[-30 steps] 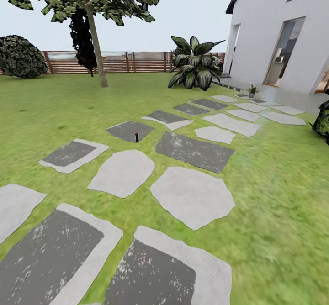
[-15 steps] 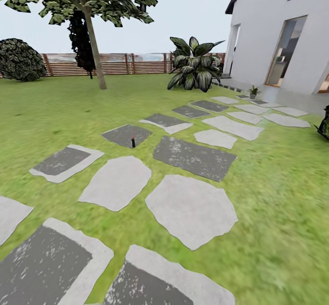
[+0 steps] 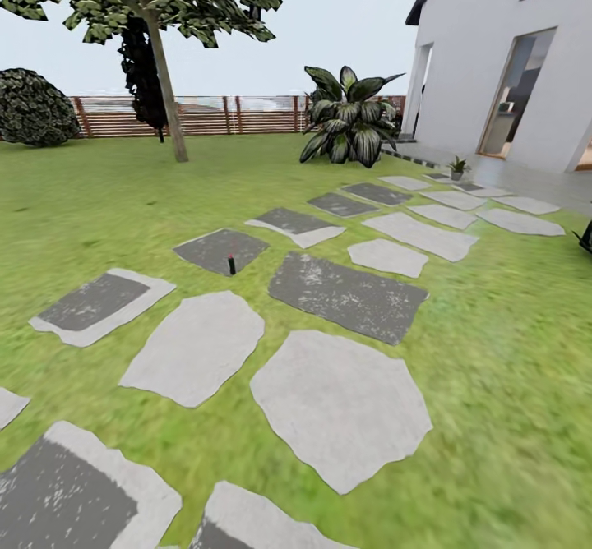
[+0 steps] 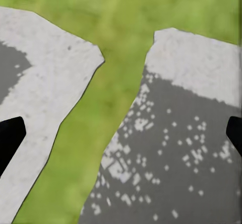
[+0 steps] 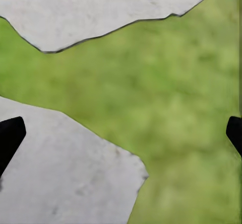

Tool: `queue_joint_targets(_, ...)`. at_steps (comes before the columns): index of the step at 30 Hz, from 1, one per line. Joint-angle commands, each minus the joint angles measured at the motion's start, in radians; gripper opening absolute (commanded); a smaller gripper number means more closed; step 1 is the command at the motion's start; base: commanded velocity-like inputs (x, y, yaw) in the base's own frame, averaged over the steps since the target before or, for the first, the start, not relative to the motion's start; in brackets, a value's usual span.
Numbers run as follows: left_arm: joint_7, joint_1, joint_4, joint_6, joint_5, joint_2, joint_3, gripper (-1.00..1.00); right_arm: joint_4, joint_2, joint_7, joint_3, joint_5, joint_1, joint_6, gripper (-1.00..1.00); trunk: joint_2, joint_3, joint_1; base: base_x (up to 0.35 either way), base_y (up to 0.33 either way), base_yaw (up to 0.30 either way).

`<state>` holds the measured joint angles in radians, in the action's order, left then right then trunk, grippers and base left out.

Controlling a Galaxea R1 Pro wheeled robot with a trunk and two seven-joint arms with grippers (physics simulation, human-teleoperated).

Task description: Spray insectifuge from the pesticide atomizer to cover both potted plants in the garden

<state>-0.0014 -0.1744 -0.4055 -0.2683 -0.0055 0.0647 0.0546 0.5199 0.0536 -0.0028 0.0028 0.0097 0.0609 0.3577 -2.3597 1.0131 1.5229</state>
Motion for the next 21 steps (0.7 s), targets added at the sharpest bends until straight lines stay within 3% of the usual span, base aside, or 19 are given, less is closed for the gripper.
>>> queue_joint_targets(1,0.000,0.000,0.001,-0.003,-0.001,0.000,0.002,1.00,0.000,0.000,0.000,0.000,0.001,0.000,0.003,1.00,0.000,0.001,0.000,0.336,-0.101,0.000)
queue_joint_targets(21,0.000,0.000,-0.001,-0.003,-0.001,0.000,0.003,1.00,-0.001,0.000,0.000,-0.005,0.002,0.000,0.003,1.00,0.000,0.001,0.000,0.336,-0.097,0.000)
